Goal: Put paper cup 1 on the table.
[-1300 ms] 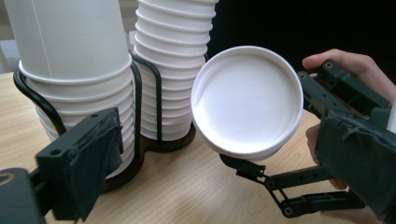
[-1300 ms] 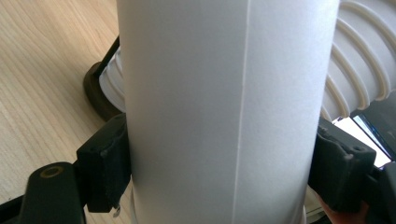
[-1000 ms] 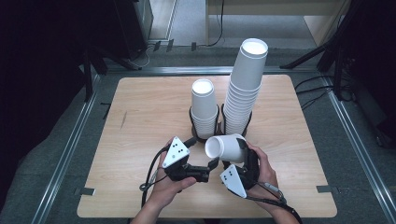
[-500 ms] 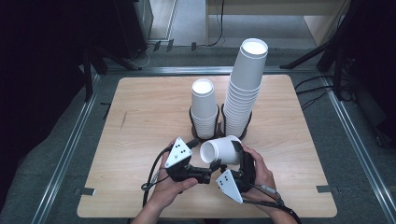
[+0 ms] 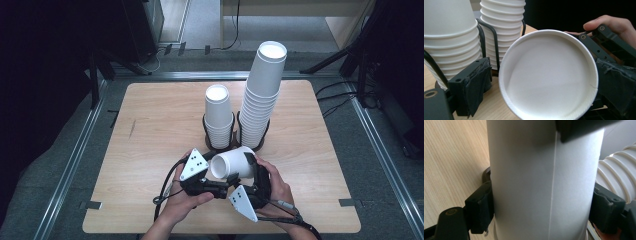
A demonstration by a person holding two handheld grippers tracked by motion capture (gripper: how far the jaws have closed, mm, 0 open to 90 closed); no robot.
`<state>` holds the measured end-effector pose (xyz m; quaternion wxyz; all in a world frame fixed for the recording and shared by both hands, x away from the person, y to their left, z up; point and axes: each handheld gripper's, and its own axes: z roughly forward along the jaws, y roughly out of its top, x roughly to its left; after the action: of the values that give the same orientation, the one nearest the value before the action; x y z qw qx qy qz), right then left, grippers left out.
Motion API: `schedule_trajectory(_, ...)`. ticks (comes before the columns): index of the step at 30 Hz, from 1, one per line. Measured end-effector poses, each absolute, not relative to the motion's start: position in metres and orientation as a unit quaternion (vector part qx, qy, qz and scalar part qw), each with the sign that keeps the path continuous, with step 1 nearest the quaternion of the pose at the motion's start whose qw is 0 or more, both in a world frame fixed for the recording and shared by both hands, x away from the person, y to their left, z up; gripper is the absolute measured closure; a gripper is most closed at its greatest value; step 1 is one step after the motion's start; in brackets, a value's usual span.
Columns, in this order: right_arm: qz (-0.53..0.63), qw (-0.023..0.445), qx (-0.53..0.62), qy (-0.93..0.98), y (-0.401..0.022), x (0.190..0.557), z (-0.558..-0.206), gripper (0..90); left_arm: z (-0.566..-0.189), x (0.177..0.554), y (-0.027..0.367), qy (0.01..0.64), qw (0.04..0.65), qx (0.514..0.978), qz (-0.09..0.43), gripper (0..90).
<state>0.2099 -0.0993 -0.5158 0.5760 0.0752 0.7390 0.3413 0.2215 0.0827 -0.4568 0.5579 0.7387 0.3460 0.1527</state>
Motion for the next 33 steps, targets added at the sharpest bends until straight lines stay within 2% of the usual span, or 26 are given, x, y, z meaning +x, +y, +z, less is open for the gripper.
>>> schedule_trajectory(10,0.338,0.581,0.060,0.738,-0.0982,0.2080,-0.5157,18.1,-0.4589,0.2207,0.0787,0.340,0.545,0.751,0.152,7.2)
schedule_trajectory(13,0.338,0.580,0.059,0.739,-0.0977,0.2076,-0.5162,18.0,-0.4591,0.2204,0.0782,0.340,0.544,0.751,0.157,13.2)
schedule_trajectory(20,0.336,0.583,0.052,0.738,-0.0975,0.2075,-0.5166,17.9,-0.4596,0.2188,0.0766,0.333,0.539,0.757,0.161,17.0)
schedule_trajectory(33,0.338,0.586,0.051,0.735,-0.0982,0.2073,-0.5172,17.3,-0.4586,0.2180,0.0772,0.324,0.537,0.762,0.164,18.4)
